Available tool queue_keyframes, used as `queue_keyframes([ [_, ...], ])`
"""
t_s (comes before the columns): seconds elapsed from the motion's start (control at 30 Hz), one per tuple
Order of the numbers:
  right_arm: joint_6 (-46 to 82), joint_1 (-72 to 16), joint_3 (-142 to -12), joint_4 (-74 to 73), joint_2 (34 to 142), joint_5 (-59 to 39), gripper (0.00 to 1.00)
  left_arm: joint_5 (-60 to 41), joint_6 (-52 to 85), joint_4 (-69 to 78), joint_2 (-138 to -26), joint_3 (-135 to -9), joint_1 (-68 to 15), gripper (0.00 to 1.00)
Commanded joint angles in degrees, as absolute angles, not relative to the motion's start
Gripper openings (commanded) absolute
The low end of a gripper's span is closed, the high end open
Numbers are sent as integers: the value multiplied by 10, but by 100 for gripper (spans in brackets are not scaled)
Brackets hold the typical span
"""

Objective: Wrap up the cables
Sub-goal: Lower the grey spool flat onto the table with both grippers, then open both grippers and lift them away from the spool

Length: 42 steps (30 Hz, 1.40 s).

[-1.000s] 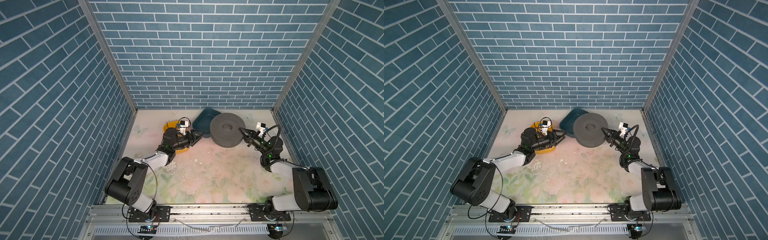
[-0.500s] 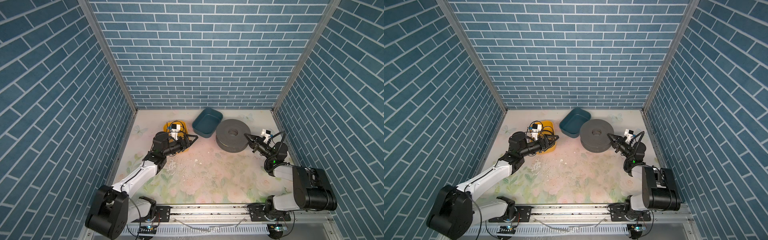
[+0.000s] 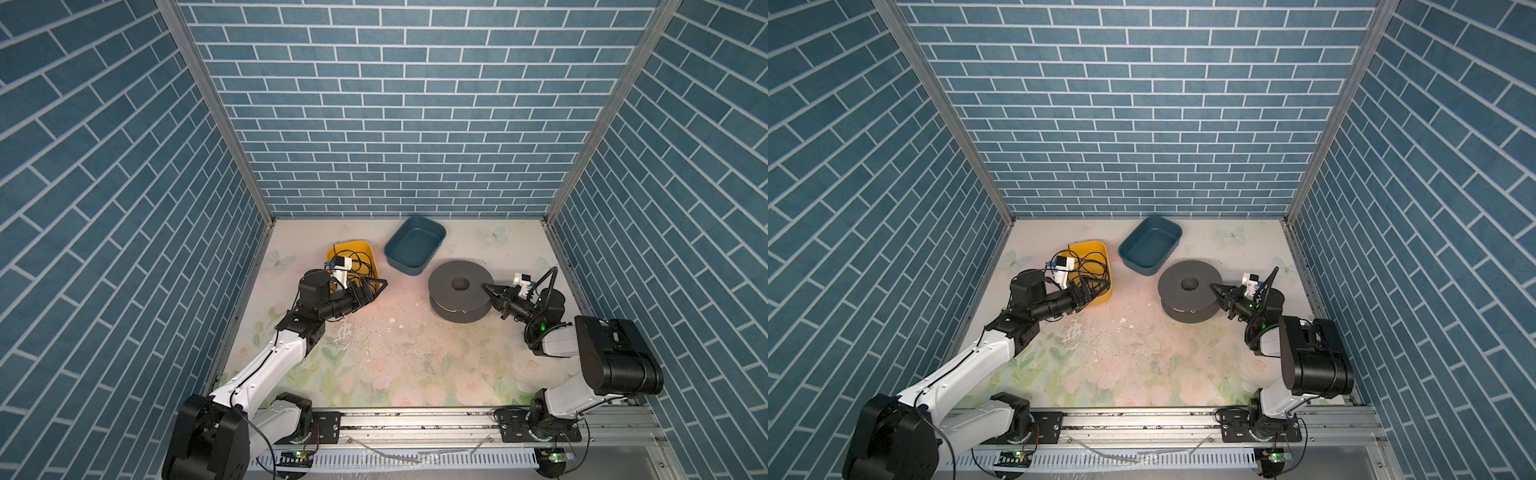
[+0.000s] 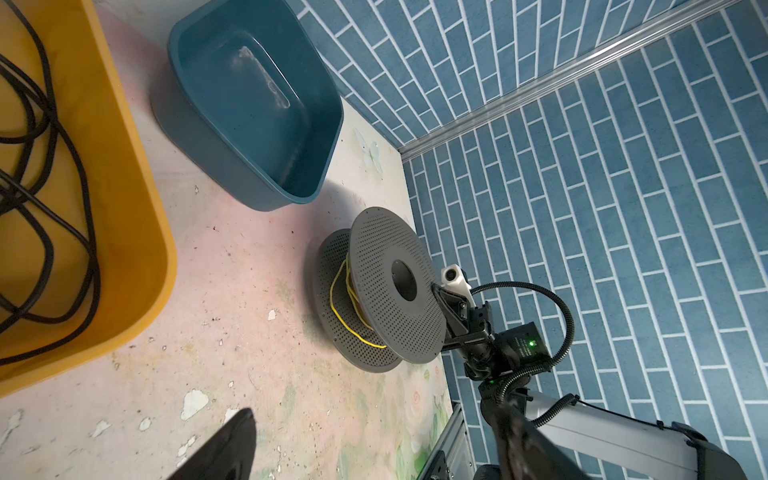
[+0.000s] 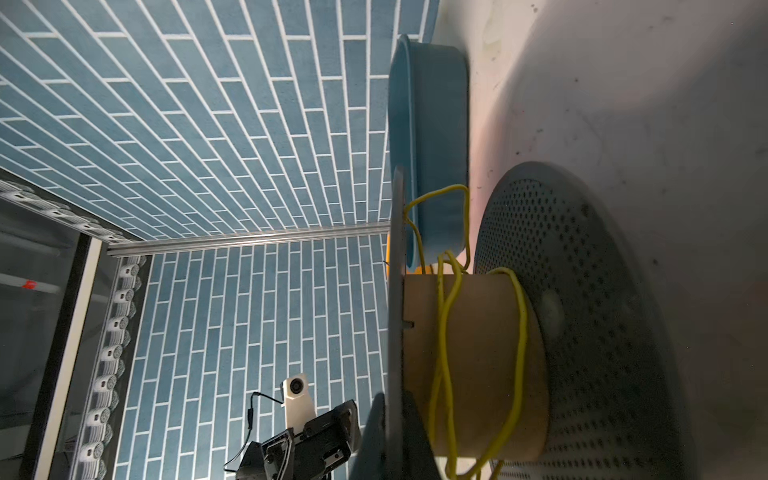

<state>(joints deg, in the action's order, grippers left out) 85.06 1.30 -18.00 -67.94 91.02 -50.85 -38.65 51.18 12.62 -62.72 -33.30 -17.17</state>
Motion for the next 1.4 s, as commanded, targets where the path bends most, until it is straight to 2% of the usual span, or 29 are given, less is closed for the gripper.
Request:
queue_keyframes([
  [0.0, 822, 15, -177, -730, 931, -520, 0, -397, 507, 139, -633, -327, -167, 90],
  [0.37, 797, 17, -182, -745, 1025, -515, 1, -398, 491, 121, -633, -322, -160, 91],
  [0.67, 752, 21, -181, -675, 1017, -505, 33, -400, 490, 123, -633, -319, -155, 91],
  [0.87, 716, 29, -175, -602, 977, -493, 49, -401, 481, 115, -636, -320, -149, 91],
  [0.9, 703, 32, -173, -577, 962, -488, 53, -399, 474, 105, -636, -324, -148, 91],
  [1.1, 586, 43, -190, -346, 839, -447, 63, -377, 416, 23, -647, -361, -140, 91],
  [1.37, 458, 54, -227, -74, 684, -345, 83, -352, 374, -32, -658, -397, -132, 94],
])
